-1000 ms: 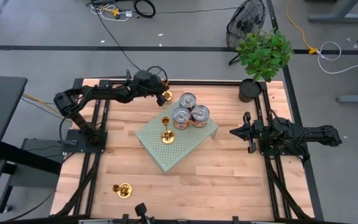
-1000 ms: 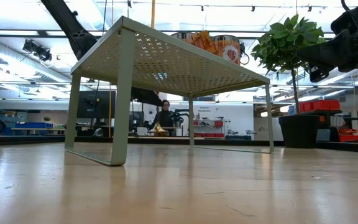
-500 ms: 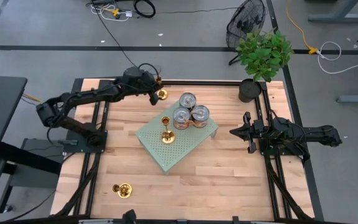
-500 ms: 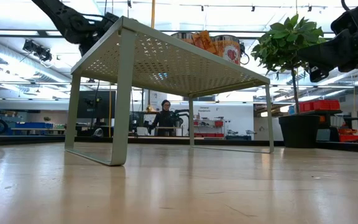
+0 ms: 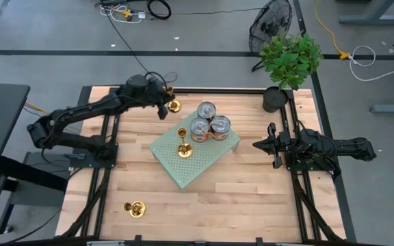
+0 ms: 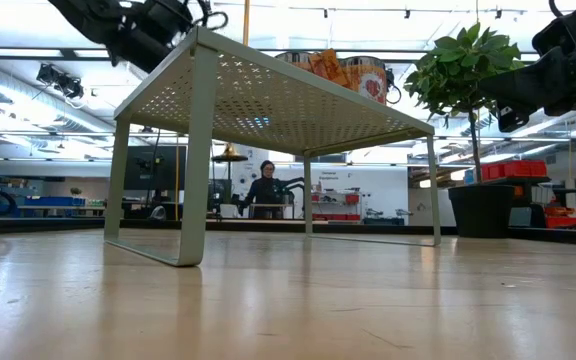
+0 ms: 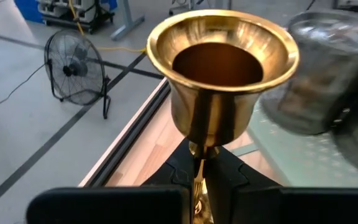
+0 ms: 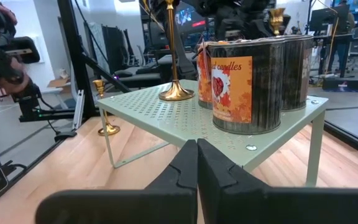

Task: Pick & Place candle stick holders
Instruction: Put the top gold candle holder on the shelf

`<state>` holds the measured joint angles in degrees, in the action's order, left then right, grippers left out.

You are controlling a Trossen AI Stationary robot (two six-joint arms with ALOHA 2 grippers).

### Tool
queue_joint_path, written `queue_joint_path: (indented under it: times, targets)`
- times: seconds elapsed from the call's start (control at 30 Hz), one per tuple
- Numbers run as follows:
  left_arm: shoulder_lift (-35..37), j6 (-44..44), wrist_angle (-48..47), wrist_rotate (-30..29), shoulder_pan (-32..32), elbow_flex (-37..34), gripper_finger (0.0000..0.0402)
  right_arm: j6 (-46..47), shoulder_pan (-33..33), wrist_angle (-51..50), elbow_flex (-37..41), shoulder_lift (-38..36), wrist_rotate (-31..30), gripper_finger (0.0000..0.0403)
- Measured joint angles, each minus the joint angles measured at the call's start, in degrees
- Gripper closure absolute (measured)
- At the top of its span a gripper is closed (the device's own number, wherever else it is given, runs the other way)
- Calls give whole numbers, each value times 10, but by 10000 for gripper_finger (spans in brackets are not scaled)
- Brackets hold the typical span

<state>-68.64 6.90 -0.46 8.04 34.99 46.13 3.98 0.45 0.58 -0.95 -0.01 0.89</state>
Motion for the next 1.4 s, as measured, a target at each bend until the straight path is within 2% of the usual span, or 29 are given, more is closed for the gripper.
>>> queue_joint_path:
  times: [0.4, 0.63, 0.8, 1.07, 1.4]
  targets:
    - [80, -2, -81, 10, -31, 0, 379, 0, 0, 0, 0, 0, 0, 400]
    - [118, -1, -116, 45, -31, 0, 379, 0, 0, 0, 0, 0, 0, 400]
    - [131, -2, -119, 68, -31, 0, 379, 0, 0, 0, 0, 0, 0, 400]
    - [149, -1, -135, 69, -54, 1, 379, 0, 0, 0, 0, 0, 0, 400]
    - [149, 9, -230, 57, -112, 58, 379, 0, 0, 0, 0, 0, 0, 400]
